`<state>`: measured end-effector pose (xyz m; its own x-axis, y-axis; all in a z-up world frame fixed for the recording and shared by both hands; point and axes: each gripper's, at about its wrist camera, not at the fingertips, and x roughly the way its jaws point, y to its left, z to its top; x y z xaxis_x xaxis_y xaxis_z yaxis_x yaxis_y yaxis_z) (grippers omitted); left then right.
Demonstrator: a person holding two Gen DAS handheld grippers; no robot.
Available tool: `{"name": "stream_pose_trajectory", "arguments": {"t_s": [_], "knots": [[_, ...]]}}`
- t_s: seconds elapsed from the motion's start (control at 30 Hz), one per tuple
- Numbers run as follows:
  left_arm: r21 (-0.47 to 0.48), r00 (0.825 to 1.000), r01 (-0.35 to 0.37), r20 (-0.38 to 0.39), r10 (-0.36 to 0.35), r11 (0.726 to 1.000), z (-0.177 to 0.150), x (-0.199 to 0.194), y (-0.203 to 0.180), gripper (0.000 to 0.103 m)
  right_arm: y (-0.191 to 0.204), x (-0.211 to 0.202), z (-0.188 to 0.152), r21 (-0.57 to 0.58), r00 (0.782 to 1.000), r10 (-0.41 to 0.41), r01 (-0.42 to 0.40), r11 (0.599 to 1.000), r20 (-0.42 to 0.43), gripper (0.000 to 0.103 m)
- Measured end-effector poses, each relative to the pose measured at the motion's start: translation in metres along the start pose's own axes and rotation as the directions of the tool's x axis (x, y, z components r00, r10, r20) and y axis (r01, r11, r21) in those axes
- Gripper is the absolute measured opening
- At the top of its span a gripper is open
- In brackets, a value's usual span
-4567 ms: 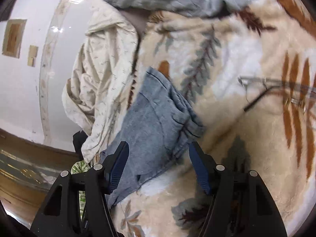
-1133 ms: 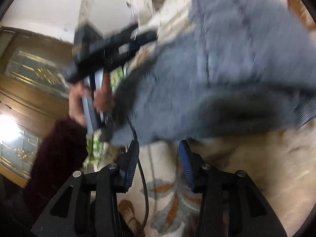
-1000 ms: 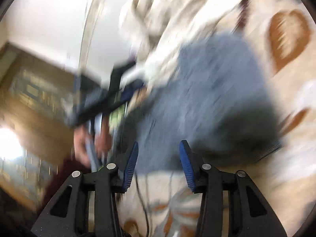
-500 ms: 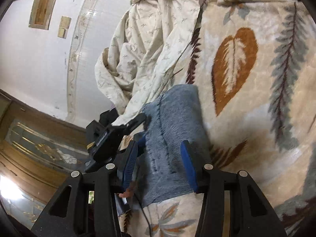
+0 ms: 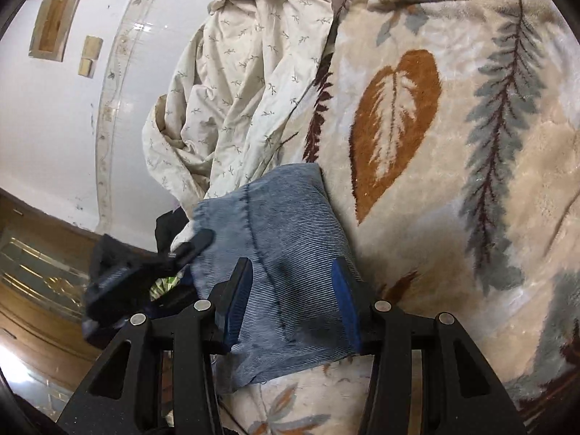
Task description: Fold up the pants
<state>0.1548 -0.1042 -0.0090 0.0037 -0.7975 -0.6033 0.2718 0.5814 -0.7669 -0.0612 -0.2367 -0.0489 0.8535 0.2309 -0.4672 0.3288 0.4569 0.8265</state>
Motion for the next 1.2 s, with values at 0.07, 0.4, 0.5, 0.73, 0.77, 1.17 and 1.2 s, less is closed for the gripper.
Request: {"name": "stream_pose_trajectory", "arguments": {"t_s": [0.07,0.4,0.5,0.73,0.77,1.17,1.2], "knots": [[-0.065,0.999,-0.003,0.034,0.005,0.998,-0.003,-0.013,0.004,0.021,0.001,0.004,-0.001,-0.004,1.000,0.000,0.000,1.000,-0.014,0.045],[-0.465,0.998,-0.004,0.055,0.033,0.886,-0.032,-0.017,0.127,0.031,0.000,0.019,-0.008,-0.038,0.996,-0.043,0.040,0.998,-0.075,0.045],[-0.355,0.993,-0.049,0.079,0.082,0.934,-0.039,-0.032,0.107,0.031,0.004,0.015,-0.006,-0.054,0.998,-0.033,0.030,0.998,-0.047,0.045],[-0.172,0.960,-0.209,0.152,0.235,0.963,-0.048,-0.067,0.077,0.028,0.018,0.017,-0.008,-0.152,0.999,-0.032,0.032,0.988,0.002,0.045],[-0.160,0.964,-0.191,0.155,0.216,0.968,-0.049,-0.070,0.073,0.028,0.022,0.020,-0.010,-0.180,0.999,-0.035,0.034,0.983,-0.004,0.042],[0.156,0.945,-0.327,0.042,0.324,0.932,-0.085,-0.008,0.034,0.027,0.039,0.067,-0.041,-0.496,0.943,-0.299,0.190,0.847,-0.148,0.032],[0.152,0.944,-0.330,0.043,0.328,0.931,-0.085,-0.008,0.037,0.025,0.044,0.065,-0.040,-0.501,0.942,-0.304,0.195,0.843,-0.145,0.034]]}}
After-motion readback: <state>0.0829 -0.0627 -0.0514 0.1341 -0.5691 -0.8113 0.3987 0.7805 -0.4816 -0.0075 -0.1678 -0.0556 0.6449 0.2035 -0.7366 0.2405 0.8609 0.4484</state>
